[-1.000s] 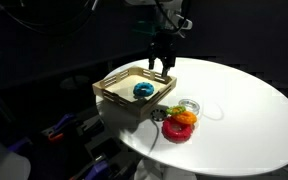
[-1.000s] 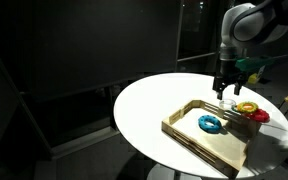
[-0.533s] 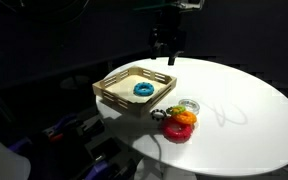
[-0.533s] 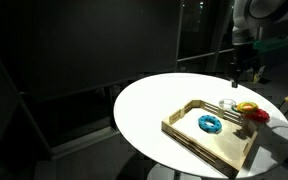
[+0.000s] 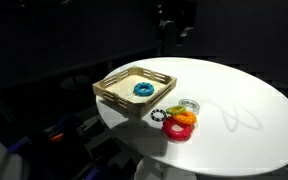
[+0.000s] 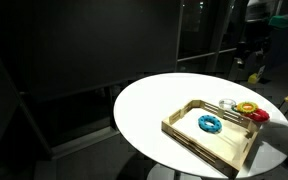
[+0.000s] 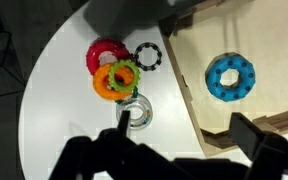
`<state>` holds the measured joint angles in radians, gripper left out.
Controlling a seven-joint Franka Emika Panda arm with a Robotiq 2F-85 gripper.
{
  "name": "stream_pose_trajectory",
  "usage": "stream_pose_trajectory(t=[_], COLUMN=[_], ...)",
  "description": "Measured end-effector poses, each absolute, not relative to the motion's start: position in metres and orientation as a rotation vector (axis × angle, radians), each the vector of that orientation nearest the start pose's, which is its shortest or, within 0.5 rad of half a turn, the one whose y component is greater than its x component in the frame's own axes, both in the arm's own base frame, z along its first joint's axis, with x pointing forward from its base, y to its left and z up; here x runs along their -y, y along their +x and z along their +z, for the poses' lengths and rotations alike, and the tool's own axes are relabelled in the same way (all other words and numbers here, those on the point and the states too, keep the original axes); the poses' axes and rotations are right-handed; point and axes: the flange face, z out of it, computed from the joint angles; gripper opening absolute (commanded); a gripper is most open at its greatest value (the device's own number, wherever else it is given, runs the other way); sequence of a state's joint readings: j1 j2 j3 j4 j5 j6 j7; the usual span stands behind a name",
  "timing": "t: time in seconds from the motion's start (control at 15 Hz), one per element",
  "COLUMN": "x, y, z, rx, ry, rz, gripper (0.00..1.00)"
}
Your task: Put the blue ring in the crate
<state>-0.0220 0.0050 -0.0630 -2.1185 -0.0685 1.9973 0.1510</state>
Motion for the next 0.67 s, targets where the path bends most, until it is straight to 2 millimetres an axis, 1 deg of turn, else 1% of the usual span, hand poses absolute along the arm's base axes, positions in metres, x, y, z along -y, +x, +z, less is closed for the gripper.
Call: stream_pose_trajectory(t=[0.2,0.33,0.47,0.67], x=[0.052,0.053,0.053,0.053], y=[0.521,0.518,0.517,0.516], z=[0.423,0.434,0.440,0.439], rx=[-0.337,-0.334,-0.333,-0.328], ry=[-3.166,-3.154,-3.143,-3.132], rz=[0.141,0.112,0.095,0.105], gripper=[1.00,1.00,1.00,1.00])
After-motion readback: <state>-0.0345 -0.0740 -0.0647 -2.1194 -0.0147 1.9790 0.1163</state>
